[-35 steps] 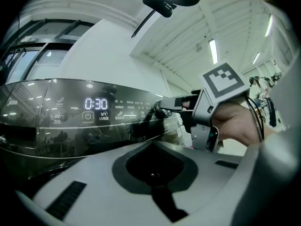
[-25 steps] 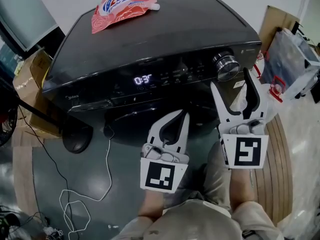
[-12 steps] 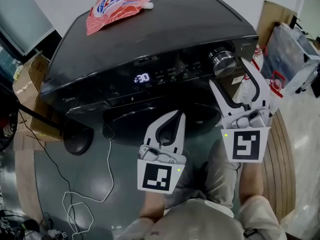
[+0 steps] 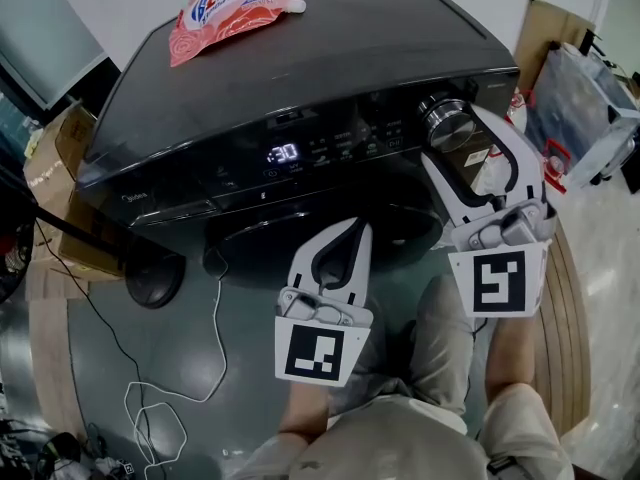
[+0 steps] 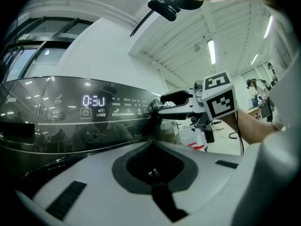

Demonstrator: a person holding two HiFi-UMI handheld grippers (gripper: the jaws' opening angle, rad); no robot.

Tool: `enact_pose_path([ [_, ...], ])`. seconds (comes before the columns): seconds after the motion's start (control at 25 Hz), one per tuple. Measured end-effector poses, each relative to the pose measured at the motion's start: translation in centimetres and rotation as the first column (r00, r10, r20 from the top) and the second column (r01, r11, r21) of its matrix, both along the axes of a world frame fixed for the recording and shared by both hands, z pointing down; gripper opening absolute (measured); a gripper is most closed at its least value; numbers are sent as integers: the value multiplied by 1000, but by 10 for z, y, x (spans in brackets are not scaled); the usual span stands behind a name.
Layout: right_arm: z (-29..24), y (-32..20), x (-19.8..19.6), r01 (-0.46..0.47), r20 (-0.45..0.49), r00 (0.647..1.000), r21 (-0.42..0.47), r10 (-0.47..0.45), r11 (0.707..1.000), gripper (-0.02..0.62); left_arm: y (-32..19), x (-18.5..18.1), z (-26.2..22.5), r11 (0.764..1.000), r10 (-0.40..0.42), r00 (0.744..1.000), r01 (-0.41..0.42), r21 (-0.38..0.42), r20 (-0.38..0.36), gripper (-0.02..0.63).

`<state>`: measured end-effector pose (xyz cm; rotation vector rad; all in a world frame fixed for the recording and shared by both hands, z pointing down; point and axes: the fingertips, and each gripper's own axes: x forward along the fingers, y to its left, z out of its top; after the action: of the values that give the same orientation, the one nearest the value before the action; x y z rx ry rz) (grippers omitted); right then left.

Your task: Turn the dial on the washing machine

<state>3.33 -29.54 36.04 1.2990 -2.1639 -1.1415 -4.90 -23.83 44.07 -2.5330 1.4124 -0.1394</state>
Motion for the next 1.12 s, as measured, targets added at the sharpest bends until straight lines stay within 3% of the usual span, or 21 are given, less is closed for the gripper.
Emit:
enact_pose_path([
  [0.64,-3,-1,3,10,175,985,-43,-2,999,281,0,1,-1,1000,-4,1000,4,4,-3,14],
  [0.88,-8,-2,5,24,369,930,-76,5,997,281,1,0,-1,1000,-6,1000,6,7,-1,14],
  [1.12,-9,-2,8,16,438,898,-112,35,994,281,2,-1,-1,1000,-7,1000,7,6,-8,14],
])
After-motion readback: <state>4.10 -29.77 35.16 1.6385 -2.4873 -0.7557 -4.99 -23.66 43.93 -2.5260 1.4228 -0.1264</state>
